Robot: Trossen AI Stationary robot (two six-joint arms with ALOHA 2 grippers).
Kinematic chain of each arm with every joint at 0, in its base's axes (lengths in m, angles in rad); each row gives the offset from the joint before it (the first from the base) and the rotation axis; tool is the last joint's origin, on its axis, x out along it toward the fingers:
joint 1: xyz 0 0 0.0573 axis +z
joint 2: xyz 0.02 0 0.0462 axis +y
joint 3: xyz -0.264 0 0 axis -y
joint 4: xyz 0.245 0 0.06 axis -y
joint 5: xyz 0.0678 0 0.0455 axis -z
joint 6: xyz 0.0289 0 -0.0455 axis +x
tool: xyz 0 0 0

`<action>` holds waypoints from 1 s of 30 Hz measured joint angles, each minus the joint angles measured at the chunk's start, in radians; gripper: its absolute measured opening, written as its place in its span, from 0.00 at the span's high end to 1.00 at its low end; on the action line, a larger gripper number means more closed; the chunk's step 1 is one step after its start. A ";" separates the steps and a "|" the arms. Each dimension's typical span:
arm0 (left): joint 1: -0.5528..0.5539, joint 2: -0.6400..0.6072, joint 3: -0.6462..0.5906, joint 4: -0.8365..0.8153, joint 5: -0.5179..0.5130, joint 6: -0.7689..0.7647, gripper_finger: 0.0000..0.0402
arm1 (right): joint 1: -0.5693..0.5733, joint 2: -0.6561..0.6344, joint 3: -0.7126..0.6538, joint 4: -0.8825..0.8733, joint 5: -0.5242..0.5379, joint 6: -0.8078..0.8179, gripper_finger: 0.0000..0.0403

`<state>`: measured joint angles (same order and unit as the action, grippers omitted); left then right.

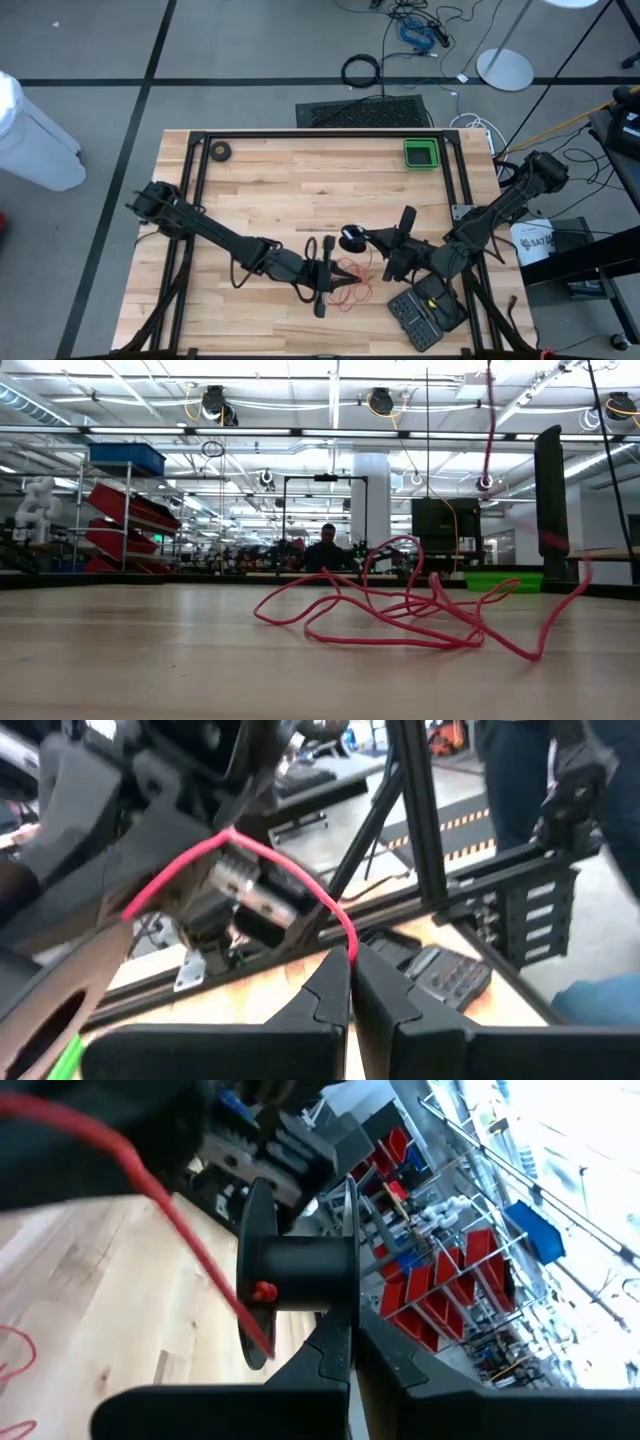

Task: Coil cords
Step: Uncoil the red wire from the spool

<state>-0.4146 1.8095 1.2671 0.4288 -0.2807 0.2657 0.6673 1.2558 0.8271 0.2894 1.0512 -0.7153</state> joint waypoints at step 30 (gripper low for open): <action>0.049 -0.053 0.000 -0.405 -0.242 -0.033 0.99 | 0.181 -0.010 0.000 0.150 0.047 -0.239 1.00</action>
<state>-0.3654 1.7564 1.2671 0.0238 -0.5224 0.2331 0.8480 1.2458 0.8268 0.4393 1.0983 -0.9546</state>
